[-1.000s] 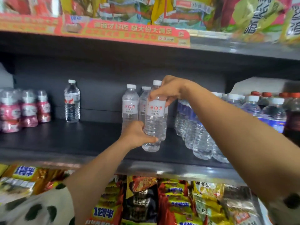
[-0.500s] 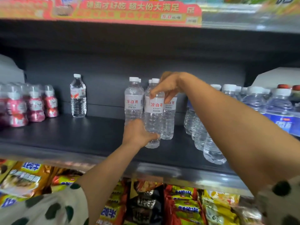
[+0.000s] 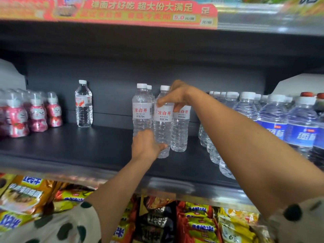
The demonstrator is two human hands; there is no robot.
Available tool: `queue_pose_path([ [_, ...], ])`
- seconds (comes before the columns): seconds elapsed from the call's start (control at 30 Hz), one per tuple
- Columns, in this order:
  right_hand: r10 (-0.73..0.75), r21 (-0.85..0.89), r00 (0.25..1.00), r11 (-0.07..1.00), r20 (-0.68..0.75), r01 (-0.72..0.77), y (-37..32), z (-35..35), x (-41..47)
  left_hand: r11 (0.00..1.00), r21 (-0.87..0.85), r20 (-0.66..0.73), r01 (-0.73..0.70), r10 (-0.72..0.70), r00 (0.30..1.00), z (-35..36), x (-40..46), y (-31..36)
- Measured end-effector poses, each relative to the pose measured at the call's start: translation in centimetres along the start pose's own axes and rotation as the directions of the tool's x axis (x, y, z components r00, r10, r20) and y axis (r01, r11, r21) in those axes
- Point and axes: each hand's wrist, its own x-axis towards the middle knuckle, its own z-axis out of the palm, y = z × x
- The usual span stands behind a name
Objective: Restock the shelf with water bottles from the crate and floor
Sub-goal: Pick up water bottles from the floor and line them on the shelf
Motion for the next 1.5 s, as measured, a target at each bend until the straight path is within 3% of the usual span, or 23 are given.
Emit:
queue_pose_path([
  [0.53, 0.096, 0.007, 0.995, 0.995, -0.03, -0.096, -0.9, -0.1, -3.2, 0.999, 0.017, 0.111, -0.05, 0.048, 0.993, -3.2, -1.2, 0.4],
  [0.73, 0.149, -0.153, 0.983, 0.974, -0.105, -0.164, -0.2, -0.1, -10.0, 0.99, -0.029, 0.185, -0.142, 0.144, 0.972, -6.8, -3.5, 0.2],
  [0.83, 0.16, -0.256, 0.985, 0.951, -0.071, -0.173, 0.2, 2.2, -13.7, 0.976, -0.051, 0.208, -0.213, 0.219, 0.953, -8.2, -6.0, -0.4],
  [1.0, 0.163, -0.438, 0.986, 0.886, -0.02, -0.155, 1.7, 8.6, -22.8, 0.891, 0.126, 0.354, -0.436, 0.37, 0.859, -8.8, -12.6, -2.7],
  [1.13, 0.19, -0.514, 0.982, 0.843, 0.01, -0.158, 4.0, 15.0, -30.9, 0.826, 0.125, 0.462, -0.55, 0.442, 0.769, -7.1, -19.0, -5.9],
  [1.3, 0.311, -0.536, 0.94, 0.822, 0.141, -0.192, 7.6, 23.1, -39.0, 0.757, 0.164, 0.678, -0.632, 0.379, 0.63, -2.7, -26.7, -11.6],
  [1.5, 0.425, -0.518, 0.859, 0.823, 0.286, -0.234, 13.7, 33.5, -45.6, 0.76, 0.129, 0.831, -0.637, 0.268, 0.487, 4.5, -35.1, -18.2],
])
